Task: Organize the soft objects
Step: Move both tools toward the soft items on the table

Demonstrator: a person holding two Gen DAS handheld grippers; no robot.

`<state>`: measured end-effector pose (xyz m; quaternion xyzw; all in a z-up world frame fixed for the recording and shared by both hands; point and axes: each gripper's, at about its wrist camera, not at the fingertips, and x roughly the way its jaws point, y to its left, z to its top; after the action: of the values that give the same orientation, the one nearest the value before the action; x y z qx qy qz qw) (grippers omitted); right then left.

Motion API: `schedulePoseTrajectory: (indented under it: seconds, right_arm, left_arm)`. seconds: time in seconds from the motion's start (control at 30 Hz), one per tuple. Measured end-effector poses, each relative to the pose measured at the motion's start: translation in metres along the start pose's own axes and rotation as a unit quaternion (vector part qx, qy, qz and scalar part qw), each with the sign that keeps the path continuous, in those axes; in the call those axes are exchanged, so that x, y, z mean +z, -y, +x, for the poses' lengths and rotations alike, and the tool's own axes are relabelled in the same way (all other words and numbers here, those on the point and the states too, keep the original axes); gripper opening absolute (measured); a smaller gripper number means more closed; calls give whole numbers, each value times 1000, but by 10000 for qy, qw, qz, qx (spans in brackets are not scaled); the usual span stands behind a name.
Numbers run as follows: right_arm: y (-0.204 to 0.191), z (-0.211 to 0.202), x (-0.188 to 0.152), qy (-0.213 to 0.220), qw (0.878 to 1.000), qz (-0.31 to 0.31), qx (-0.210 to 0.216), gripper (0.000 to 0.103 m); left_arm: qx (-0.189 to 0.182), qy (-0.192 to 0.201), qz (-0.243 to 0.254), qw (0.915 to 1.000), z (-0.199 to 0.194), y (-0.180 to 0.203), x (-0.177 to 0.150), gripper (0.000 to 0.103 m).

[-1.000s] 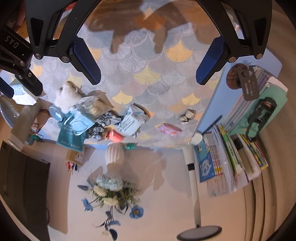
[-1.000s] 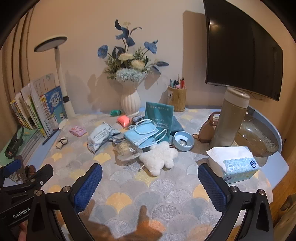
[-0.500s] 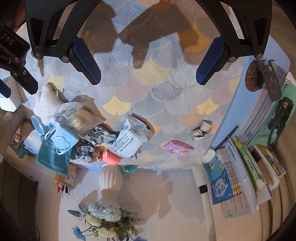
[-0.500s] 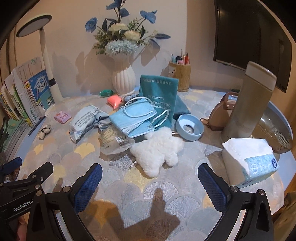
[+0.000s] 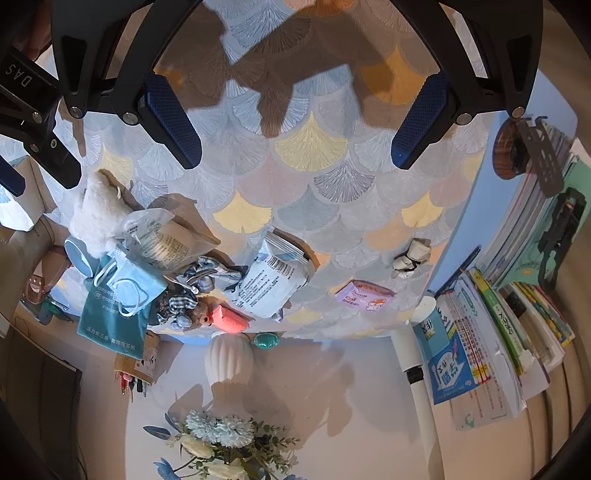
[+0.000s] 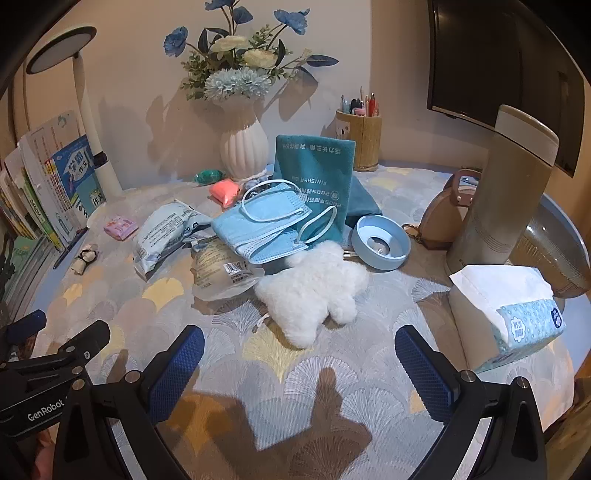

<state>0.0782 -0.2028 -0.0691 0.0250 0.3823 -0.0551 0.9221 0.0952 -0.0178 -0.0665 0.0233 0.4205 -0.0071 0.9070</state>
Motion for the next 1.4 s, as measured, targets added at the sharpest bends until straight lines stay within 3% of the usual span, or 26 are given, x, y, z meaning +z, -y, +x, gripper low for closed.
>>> schedulePoseTrajectory:
  seconds: [0.8, 1.2, 1.4]
  right_arm:
    - [5, -38, -20, 202, 9986, 276, 407, 103]
    - [-3, -32, -18, 197, 9992, 137, 310, 103]
    - [-7, -24, -9, 181, 9994, 28, 307, 103]
  left_arm:
    - [146, 285, 252, 9992, -37, 9, -27, 102]
    - [28, 394, -268, 9989, -34, -53, -15, 102]
    - [52, 518, -460, 9976, -36, -92, 10, 102]
